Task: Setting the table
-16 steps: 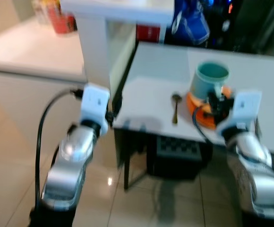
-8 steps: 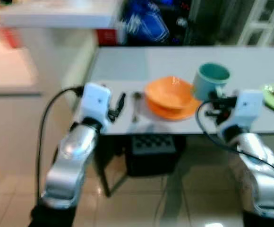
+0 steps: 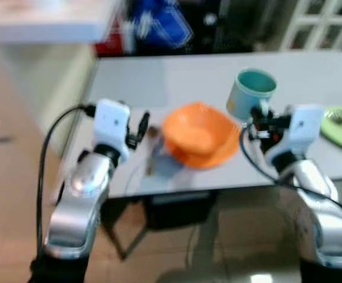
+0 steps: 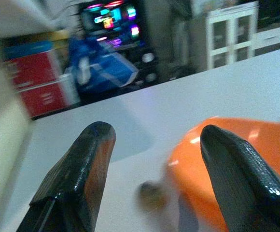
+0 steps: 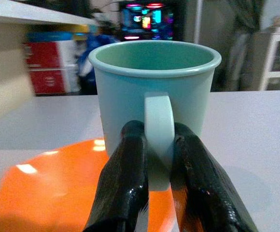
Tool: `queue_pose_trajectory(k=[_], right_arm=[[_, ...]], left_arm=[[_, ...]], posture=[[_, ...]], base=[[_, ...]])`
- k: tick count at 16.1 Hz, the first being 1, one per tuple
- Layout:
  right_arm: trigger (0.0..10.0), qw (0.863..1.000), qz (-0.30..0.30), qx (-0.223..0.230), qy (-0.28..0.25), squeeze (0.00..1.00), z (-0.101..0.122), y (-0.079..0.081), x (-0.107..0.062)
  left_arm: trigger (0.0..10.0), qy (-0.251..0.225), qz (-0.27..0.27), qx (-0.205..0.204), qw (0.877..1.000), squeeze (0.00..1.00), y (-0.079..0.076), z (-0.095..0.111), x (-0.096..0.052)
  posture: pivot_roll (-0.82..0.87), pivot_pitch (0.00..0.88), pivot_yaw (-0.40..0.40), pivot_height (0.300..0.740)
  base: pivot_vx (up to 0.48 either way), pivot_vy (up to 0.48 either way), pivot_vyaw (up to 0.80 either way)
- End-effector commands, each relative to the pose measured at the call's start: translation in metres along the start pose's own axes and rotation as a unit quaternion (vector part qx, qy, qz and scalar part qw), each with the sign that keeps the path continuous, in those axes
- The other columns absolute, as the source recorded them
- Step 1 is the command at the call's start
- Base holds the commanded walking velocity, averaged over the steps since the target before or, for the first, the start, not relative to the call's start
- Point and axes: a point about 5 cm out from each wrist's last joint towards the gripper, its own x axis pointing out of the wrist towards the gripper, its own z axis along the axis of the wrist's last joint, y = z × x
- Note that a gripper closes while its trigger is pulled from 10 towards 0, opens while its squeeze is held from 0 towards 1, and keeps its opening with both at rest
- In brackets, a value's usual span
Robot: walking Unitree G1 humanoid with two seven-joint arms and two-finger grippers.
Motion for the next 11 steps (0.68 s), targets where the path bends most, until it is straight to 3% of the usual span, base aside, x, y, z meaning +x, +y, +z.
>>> queue_pose_trajectory(k=[1, 4, 9, 11], right_arm=[[10.0, 1.000, 0.011, 0.005, -0.024, 0.00, 0.012, 0.000, 0.002], [10.0, 0.998, 0.054, 0.014, -0.025, 0.00, 0.019, 0.002, 0.005], [10.0, 0.996, 0.080, 0.034, -0.032, 0.00, 0.034, -0.008, 0.020], [10.0, 0.997, 0.064, 0.034, -0.028, 0.00, 0.033, -0.018, 0.027]], left_arm=[[10.0, -0.004, -0.002, 0.007, 1.000, 0.00, 0.000, 0.003, 0.000], [10.0, -0.005, 0.005, 0.016, 1.000, 0.00, 0.004, 0.006, -0.002], [10.0, -0.003, 0.015, 0.039, 0.999, 0.00, 0.012, 0.011, -0.005], [10.0, -0.003, 0.012, 0.041, 0.999, 0.00, 0.013, 0.014, -0.006]], posture=[[0.00, 0.000, -0.018, 0.740], [0.01, 0.000, -0.027, 0.740], [0.03, 0.000, -0.031, 0.740], [0.04, 0.000, -0.029, 0.740]], base=[[0.326, 0.000, 0.00], [0.314, 0.000, 0.00], [0.000, 0.000, 0.00], [0.000, 0.000, 0.00]])
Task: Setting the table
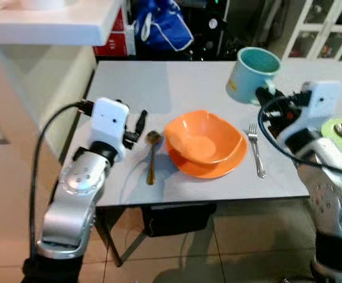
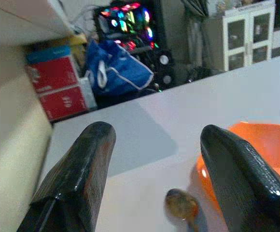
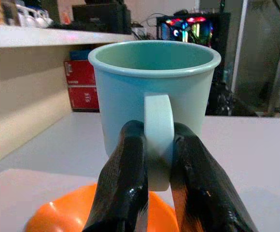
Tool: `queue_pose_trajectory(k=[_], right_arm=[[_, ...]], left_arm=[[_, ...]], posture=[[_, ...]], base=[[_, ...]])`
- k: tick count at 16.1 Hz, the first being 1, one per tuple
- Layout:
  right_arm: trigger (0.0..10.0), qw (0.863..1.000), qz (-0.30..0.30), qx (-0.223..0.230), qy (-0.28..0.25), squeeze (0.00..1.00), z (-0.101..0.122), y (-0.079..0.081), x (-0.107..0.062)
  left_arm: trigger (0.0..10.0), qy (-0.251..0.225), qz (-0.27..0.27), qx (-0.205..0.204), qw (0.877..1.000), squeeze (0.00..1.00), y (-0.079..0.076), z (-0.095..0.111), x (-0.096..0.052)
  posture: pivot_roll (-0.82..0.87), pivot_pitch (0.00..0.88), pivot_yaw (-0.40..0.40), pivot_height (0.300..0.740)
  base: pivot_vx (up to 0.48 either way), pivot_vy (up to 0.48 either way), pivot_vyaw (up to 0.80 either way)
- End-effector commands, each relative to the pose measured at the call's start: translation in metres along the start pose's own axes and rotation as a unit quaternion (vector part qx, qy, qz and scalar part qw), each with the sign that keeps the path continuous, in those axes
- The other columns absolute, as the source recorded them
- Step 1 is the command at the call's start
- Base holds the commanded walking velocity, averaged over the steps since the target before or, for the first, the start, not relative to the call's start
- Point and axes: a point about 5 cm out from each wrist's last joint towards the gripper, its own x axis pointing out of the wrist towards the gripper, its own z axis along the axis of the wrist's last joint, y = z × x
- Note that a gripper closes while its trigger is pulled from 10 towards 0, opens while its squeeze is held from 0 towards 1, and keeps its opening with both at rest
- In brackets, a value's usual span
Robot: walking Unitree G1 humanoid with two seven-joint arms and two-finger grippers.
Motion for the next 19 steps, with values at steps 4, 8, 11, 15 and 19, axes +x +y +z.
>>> queue_pose_trajectory(k=[4, 8, 11, 15, 19], right_arm=[[10.0, 0.997, -0.074, -0.030, -0.023, 0.00, 0.000, -0.021, 0.015], [10.0, 0.989, -0.136, -0.010, -0.052, 0.00, -0.006, -0.042, 0.033], [10.0, 0.987, -0.142, -0.019, -0.066, 0.00, -0.003, -0.057, 0.048], [10.0, 0.981, -0.167, -0.061, -0.077, 0.00, 0.000, -0.077, 0.060], [10.0, 0.975, -0.209, -0.054, -0.059, 0.00, -0.013, -0.089, 0.062]], left_arm=[[10.0, -0.007, -0.031, -0.006, 0.999, 0.00, -0.005, 0.008, 0.005], [10.0, -0.019, -0.042, -0.024, 0.999, 0.00, -0.007, 0.013, 0.007], [10.0, -0.043, -0.028, -0.012, 0.999, 0.00, 0.003, 0.025, 0.004], [10.0, -0.079, -0.082, -0.033, 0.993, 0.00, -0.003, 0.040, -0.009], [10.0, -0.084, -0.130, -0.021, 0.988, 0.00, -0.005, 0.041, -0.013]], posture=[[0.03, 0.028, 0.010, 0.740], [0.01, 0.156, 0.027, 0.740], [0.02, 0.226, 0.006, 0.740], [0.06, 0.243, -0.004, 0.740], [0.12, 0.215, 0.009, 0.740]], base=[[0.000, 0.000, 0.00], [0.000, 0.000, 0.00], [0.000, 0.000, 0.00], [0.000, 0.000, 0.00], [0.000, 0.000, 0.00]])
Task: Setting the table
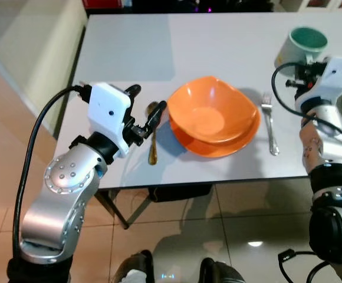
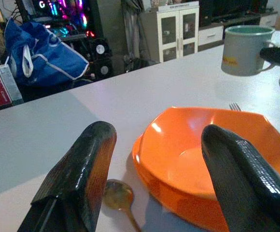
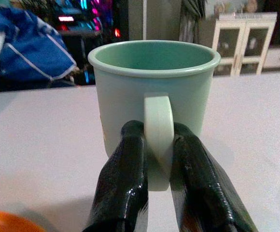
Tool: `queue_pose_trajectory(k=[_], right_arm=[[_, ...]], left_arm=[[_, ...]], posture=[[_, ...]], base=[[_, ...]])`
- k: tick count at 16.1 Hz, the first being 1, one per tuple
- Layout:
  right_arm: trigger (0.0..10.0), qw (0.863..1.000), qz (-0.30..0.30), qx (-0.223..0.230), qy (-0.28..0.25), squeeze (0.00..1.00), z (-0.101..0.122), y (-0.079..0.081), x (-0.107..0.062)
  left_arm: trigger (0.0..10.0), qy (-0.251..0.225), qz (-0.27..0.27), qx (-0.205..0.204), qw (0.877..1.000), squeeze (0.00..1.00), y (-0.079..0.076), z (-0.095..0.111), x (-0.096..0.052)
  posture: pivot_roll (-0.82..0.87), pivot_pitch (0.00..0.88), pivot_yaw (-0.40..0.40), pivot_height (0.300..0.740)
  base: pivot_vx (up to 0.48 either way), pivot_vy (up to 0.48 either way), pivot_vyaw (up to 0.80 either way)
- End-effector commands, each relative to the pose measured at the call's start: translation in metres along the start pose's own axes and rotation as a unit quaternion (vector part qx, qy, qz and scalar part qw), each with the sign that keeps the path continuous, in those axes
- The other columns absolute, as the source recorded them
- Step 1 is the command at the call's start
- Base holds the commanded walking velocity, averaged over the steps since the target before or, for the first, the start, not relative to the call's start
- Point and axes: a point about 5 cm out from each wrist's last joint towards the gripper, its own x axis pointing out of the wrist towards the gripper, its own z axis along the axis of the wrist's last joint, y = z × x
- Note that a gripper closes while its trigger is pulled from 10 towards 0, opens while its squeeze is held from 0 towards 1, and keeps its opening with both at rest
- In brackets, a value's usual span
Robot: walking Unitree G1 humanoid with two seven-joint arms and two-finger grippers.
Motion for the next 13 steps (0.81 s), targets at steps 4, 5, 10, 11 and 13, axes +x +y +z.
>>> queue_pose_trajectory(k=[4, 5, 10, 11, 13], right_arm=[[10.0, 0.999, 0.018, 0.035, 0.012, 0.00, -0.008, 0.008, 0.004], [10.0, 0.999, 0.026, 0.039, 0.014, 0.00, -0.009, 0.010, 0.004], [10.0, 0.998, 0.055, 0.026, 0.020, 0.00, -0.010, 0.024, 0.007], [10.0, 0.998, 0.057, 0.027, 0.020, 0.00, -0.009, 0.025, 0.007], [10.0, 0.998, 0.065, 0.015, 0.021, 0.00, -0.009, 0.030, 0.008]], left_arm=[[10.0, 0.020, 0.028, 0.008, 0.999, 0.00, 0.011, 0.001, -0.004], [10.0, 0.023, 0.031, 0.006, 0.999, 0.00, 0.010, 0.000, -0.004], [10.0, 0.034, 0.031, 0.007, 0.999, 0.00, 0.009, 0.001, -0.008], [10.0, 0.036, 0.034, 0.006, 0.999, 0.00, 0.010, 0.001, -0.008], [10.0, 0.039, 0.045, 0.010, 0.998, 0.00, 0.012, -0.002, -0.005]], posture=[[0.15, 0.207, 0.014, 0.740], [0.15, 0.207, 0.014, 0.740], [0.17, 0.224, 0.007, 0.740], [0.17, 0.224, 0.007, 0.740], [0.16, 0.204, 0.006, 0.740]], base=[[0.000, 0.000, 0.00], [0.000, 0.000, 0.00], [0.000, 0.000, 0.00], [0.000, 0.000, 0.00], [0.000, 0.000, 0.00]])
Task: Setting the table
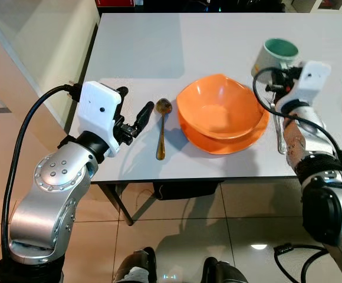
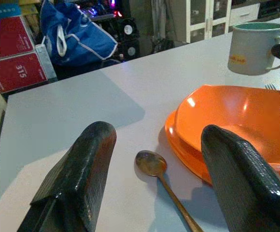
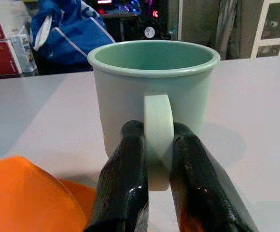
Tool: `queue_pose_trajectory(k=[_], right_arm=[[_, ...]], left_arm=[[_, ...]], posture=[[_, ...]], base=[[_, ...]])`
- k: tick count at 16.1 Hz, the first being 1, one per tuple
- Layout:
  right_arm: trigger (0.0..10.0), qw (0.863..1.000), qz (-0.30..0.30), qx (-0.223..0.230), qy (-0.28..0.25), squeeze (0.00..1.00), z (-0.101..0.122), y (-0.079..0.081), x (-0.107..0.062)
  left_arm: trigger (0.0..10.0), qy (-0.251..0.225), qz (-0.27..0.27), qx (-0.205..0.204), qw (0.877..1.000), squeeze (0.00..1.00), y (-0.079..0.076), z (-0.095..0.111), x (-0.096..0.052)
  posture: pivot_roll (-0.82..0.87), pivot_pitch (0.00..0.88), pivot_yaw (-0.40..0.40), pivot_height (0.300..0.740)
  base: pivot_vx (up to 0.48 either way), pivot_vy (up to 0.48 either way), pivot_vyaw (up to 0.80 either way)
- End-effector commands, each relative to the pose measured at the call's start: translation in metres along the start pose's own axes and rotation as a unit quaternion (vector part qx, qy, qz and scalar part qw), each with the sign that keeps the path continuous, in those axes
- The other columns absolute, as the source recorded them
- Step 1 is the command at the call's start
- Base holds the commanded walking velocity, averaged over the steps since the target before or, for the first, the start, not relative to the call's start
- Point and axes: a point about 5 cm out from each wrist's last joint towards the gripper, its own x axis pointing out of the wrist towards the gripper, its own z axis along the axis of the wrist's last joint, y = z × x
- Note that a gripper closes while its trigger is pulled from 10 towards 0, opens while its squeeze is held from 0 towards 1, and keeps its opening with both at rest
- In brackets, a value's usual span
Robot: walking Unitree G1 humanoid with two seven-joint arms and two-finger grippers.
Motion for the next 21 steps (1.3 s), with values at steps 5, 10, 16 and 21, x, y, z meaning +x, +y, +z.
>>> queue_pose_trajectory(k=[5, 10, 16, 21], right_arm=[[10.0, 0.995, 0.009, -0.004, -0.097, 0.00, 0.032, 0.002, 0.000], [10.0, 0.994, 0.026, 0.004, -0.107, 0.00, 0.029, 0.019, -0.066], [10.0, 0.999, 0.009, 0.018, -0.050, 0.00, 0.019, 0.036, -0.108], [10.0, 0.999, 0.012, 0.018, -0.024, 0.00, 0.021, 0.037, -0.112]], left_arm=[[10.0, 0.000, 0.045, 0.022, 0.999, 0.00, 0.002, -0.015, 0.009], [10.0, 0.016, 0.076, 0.020, 0.997, 0.00, 0.000, -0.031, 0.011], [10.0, -0.010, 0.066, 0.012, 0.998, 0.00, -0.004, -0.031, 0.028], [10.0, -0.010, 0.078, 0.010, 0.997, 0.00, -0.003, -0.035, 0.025]], posture=[[0.07, 0.066, -0.018, 0.740], [0.01, 0.000, 0.018, 0.740], [-0.04, 0.000, 0.049, 0.740], [-0.03, 0.000, 0.029, 0.740]], base=[[0.000, 0.000, 0.00], [0.277, 0.000, 0.00], [0.376, 0.000, 0.00], [0.399, 0.000, 0.00]])
